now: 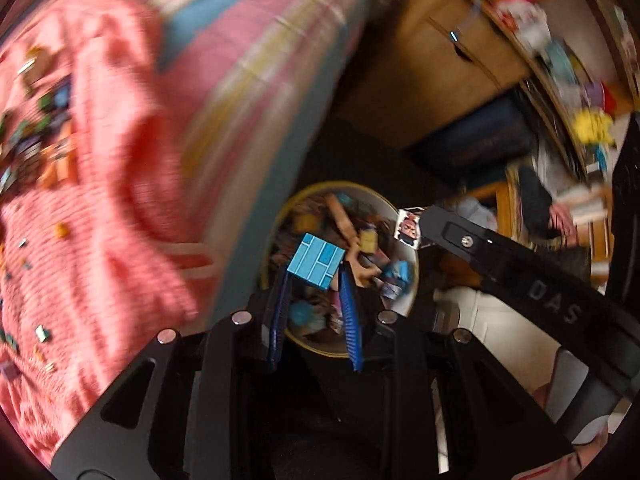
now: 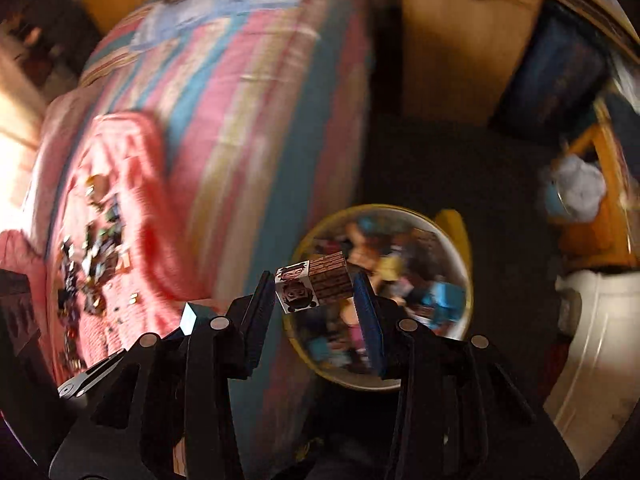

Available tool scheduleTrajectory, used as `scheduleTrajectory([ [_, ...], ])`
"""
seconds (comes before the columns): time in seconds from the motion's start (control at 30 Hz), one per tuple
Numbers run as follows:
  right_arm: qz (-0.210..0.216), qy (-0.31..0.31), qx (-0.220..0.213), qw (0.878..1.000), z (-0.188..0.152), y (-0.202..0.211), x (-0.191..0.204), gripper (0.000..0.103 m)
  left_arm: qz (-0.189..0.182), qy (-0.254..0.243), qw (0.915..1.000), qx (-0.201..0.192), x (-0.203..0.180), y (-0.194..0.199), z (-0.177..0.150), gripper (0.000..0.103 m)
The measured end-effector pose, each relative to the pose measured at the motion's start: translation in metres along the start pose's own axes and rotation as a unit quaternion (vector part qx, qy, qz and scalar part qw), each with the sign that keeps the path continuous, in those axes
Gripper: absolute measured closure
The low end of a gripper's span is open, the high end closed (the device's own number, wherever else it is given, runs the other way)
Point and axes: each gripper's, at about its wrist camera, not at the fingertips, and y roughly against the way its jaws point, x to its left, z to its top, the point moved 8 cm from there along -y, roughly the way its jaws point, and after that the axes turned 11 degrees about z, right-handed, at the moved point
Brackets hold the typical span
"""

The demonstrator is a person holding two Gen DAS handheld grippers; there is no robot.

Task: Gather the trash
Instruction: 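Carry both bricks over the yellow-rimmed bin and open both grippers, then bring both empty grippers back over the pink blanket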

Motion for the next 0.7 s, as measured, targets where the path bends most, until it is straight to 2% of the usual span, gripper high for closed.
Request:
scheduleTrajectory([
  [0.17,-0.014,-0.022,0.018,1.000,0.007,-0.013,-0.033,0.064,0.003,-0.030,0.9991,0.032,-0.032,-0.027,0.000,0.079],
  [0.33,-0.015,-0.034,0.042,0.998,0.015,-0.027,-0.052,0.062,-0.014,-0.006,0.9976,0.067,-0.041,-0.051,0.001,0.078],
  [0.4,-0.022,-0.039,0.048,0.998,0.016,-0.032,-0.058,0.061,-0.007,0.001,0.9973,0.073,-0.039,-0.058,0.000,0.064],
  [0.47,-0.016,-0.060,0.055,0.997,0.016,-0.036,-0.065,0.057,-0.005,0.006,0.9972,0.074,-0.035,-0.060,-0.001,0.058],
  [0.6,-0.012,-0.078,0.061,0.995,0.016,-0.042,-0.067,0.057,-0.001,0.028,0.9969,0.074,-0.023,-0.059,0.002,0.056],
  [0.7,-0.005,-0.063,0.067,0.996,0.015,-0.047,-0.048,0.057,0.005,0.045,0.9968,0.066,-0.011,-0.054,0.002,0.055],
])
